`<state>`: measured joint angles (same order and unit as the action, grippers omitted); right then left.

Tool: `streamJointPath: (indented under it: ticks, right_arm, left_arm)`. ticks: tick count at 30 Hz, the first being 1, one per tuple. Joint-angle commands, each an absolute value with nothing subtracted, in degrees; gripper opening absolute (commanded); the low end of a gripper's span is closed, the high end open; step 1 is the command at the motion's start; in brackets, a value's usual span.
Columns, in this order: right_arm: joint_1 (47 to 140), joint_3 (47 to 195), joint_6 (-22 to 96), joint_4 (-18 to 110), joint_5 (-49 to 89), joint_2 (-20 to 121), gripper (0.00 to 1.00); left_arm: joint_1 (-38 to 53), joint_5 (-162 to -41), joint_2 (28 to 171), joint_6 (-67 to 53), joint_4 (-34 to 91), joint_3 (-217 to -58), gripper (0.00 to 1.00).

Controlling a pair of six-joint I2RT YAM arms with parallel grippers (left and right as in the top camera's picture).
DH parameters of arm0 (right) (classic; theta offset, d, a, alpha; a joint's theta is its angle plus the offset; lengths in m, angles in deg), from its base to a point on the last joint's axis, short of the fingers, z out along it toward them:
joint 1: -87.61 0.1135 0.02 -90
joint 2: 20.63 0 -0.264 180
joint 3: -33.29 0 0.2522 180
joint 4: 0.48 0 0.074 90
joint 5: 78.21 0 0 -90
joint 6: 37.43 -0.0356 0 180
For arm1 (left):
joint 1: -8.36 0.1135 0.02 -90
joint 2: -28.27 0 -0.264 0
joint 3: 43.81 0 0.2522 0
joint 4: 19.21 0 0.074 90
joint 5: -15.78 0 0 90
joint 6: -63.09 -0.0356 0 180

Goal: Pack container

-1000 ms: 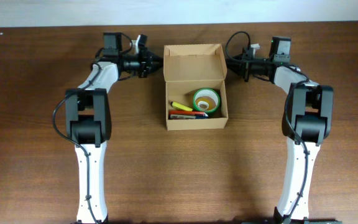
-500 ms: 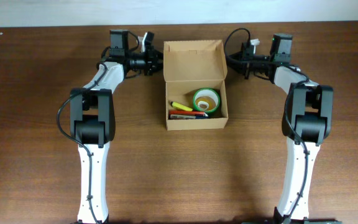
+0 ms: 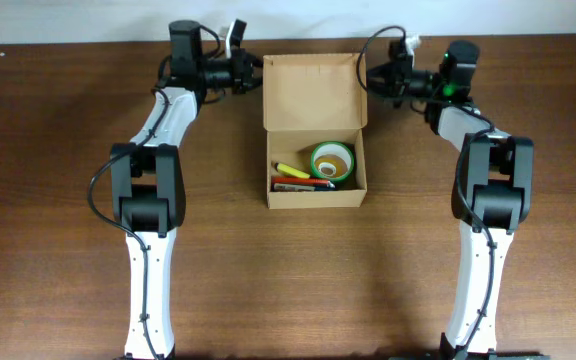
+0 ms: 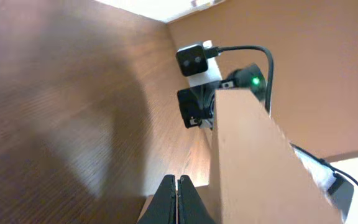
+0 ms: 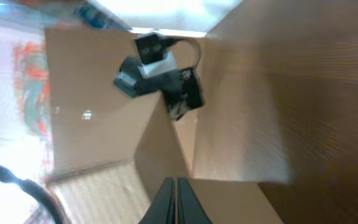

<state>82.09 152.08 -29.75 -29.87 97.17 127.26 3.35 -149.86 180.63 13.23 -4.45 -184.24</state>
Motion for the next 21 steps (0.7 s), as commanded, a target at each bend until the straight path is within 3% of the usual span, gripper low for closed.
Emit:
streamJointPath:
  ticks: [1,8,21]
  right_arm:
    - [82.4,152.56,-46.71,-39.71,98.33,123.77,0.04]
    - [82.73,156.02,-57.97,-50.46,98.57,123.59,0.04]
    - [84.3,160.65,-58.3,-50.57,98.57,122.43,0.04]
  left_arm:
    - [3.35,-152.11,180.39,12.95,-4.74,-188.48,0.02]
    - [2.23,-155.94,180.02,12.95,-4.56,-194.49,0.02]
    - [2.14,-154.65,177.7,9.82,-2.03,-195.63,0.02]
